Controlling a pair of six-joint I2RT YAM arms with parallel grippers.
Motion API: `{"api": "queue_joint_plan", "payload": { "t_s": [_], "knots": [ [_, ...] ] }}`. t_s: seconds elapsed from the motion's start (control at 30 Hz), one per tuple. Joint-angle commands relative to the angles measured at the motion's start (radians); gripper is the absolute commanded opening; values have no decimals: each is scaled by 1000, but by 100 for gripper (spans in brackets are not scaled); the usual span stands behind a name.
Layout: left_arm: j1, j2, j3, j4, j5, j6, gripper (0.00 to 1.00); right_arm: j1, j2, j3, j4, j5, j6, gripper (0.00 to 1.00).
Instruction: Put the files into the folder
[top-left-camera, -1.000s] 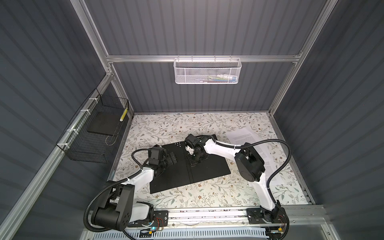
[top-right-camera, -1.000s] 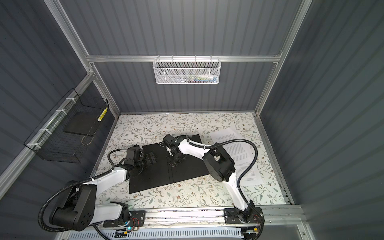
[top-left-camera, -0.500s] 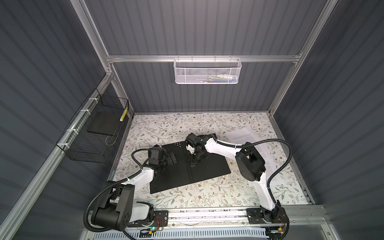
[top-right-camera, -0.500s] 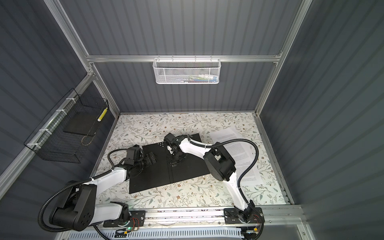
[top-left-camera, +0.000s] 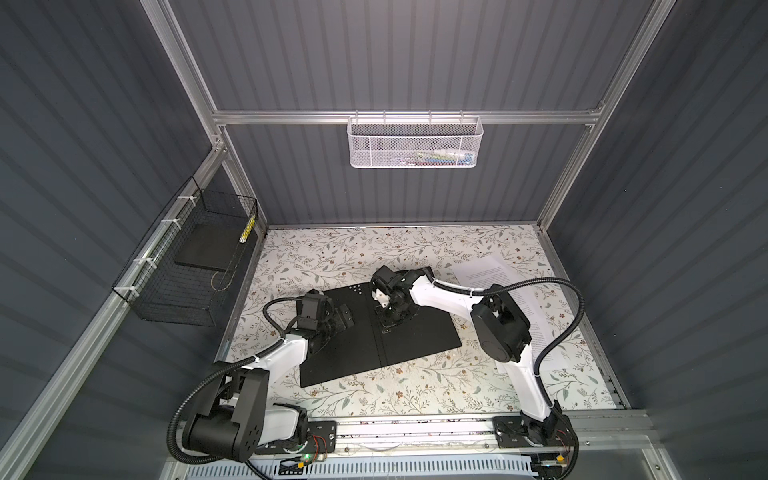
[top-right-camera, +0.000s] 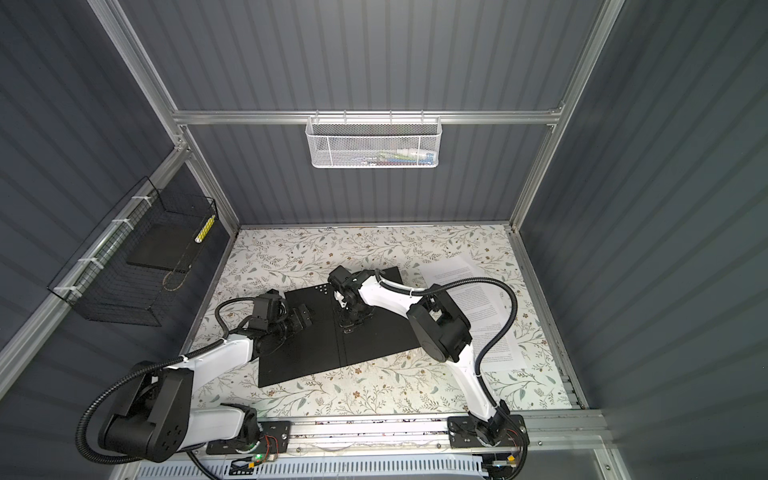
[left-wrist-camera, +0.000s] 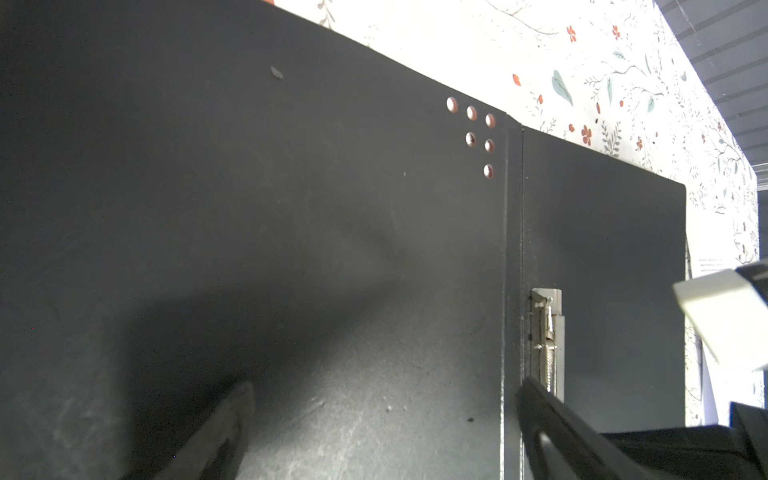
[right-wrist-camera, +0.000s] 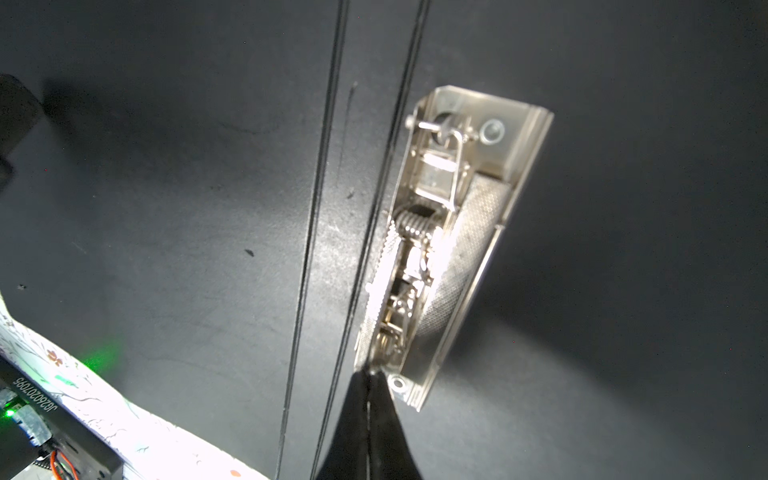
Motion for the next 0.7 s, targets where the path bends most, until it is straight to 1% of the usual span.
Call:
{"api": "queue_joint_plan", "payload": {
  "t_s": [0.0,0.2,0.4,0.6,0.67],
  "knots": [
    [10,38,-49,-207,-5,-6,100,-8,53,-37,-39,60,0,0],
    [9,41,-46,-210,-4,-6,100,-26,55,-83,-37,53,13,0],
    [10,42,-46,-211,-4,-6,100,-22,96,-41,-79,74,6,0],
    [10,41,-47,-209,-4,-6,100,-27,120,-15,-128,142,17,0],
    [10,44,-45,-212,-3,-5,100,-16,143,24,-171,174,12,0]
  ]
}}
